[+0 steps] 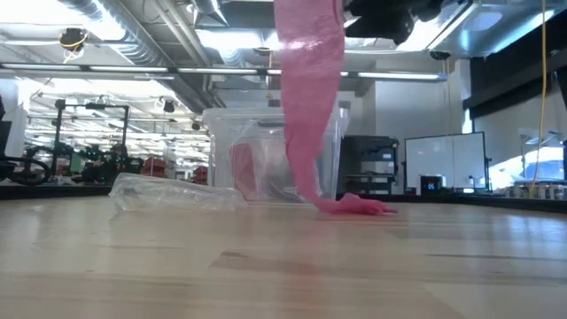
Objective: Roll bandage
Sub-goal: Roll the pink bandage
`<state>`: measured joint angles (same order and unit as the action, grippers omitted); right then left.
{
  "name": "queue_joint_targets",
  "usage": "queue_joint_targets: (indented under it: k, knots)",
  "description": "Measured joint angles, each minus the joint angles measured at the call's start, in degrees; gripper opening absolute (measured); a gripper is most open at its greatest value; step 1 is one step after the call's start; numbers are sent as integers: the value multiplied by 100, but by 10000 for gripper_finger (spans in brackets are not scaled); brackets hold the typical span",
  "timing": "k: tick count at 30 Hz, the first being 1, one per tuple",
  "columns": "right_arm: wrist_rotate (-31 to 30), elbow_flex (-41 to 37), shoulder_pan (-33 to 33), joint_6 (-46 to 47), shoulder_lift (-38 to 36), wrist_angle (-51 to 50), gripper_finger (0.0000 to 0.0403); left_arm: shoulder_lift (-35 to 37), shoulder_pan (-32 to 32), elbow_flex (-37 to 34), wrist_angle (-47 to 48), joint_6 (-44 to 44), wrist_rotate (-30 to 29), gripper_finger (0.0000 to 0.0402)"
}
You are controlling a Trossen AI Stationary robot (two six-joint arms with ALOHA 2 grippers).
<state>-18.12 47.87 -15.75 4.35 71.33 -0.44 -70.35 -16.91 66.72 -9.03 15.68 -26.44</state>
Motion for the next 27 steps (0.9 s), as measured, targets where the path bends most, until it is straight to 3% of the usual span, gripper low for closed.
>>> queue_joint_targets:
  k: [7, 21, 24, 27]
  knots:
    - [-589, -155, 0, 275, 263, 161, 252, 0, 2, 0, -57, 84, 7, 15]
    - [-980, -373, 211, -667, 1633, 3094, 206, 0, 0, 0, -108, 83, 225, 15]
    - [-976, -373, 327, -653, 1797, 3355, 176, 0, 0, 0, -111, 83, 228, 15]
    - [-615, -373, 357, -643, 1805, 3424, 99, 0, 2, 0, -108, 81, 228, 15]
